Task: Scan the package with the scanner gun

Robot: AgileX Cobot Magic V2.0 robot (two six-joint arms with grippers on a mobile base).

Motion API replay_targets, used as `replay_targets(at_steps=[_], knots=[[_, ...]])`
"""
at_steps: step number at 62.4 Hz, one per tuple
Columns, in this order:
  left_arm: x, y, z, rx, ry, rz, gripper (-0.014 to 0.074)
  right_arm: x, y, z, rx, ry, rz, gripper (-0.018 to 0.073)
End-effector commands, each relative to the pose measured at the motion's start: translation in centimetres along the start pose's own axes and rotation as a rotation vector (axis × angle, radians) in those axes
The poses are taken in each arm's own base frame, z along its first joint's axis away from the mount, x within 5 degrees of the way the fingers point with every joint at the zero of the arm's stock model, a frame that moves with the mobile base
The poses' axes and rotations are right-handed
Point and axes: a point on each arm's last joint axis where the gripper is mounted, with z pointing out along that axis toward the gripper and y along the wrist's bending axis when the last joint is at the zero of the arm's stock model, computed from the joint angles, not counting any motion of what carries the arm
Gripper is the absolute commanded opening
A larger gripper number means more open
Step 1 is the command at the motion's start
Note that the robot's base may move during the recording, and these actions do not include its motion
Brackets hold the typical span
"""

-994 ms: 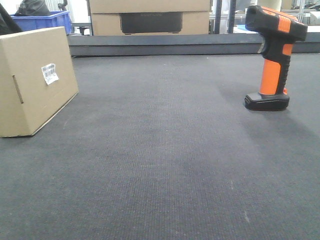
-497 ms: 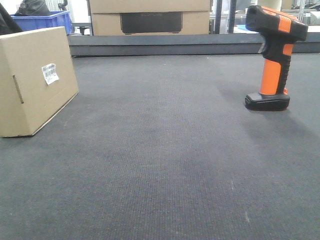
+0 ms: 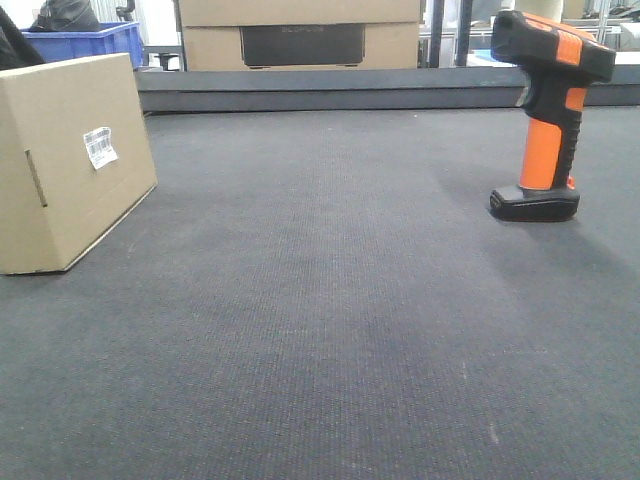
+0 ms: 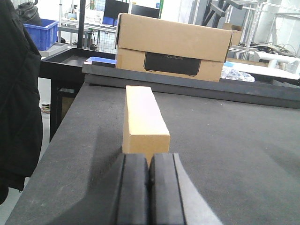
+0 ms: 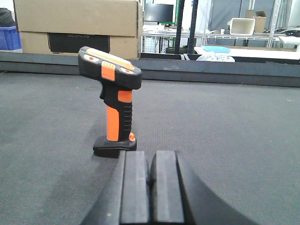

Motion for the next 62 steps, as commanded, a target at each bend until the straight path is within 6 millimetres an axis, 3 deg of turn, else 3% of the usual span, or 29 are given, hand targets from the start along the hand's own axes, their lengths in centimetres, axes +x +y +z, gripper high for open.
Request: replay_targets(at_steps=[1, 8, 13, 19, 62], knots=[[-0.2, 0.0, 0.0, 0.001, -0.022, -0.007, -0.0111, -0.1, 0.0, 0.0, 0.004, -0.024, -0.008, -0.0168], [0.4, 0.1, 0.0, -0.005, -0.053, 0.045, -0.0111, -0.1, 0.0, 0.0, 0.004, -0.024, -0.008, -0.0168], [2.3, 0.5, 0.0, -0.045, -0.124, 0.135, -0.0111, -0.1, 0.0, 0.0, 0.004, -0.024, -0.008, -0.0168], [4.5, 1.1, -0.2, -0.103, -0.138, 0.117, -0.0111, -0.1, 0.0, 0.0, 0.004, -0.024, -0.008, -0.0168], [5.1, 1.4, -0.4, -0.137, -0.083, 0.105, -0.0111, -0.1, 0.0, 0.0, 0.004, -0.024, -0.008, -0.0168]])
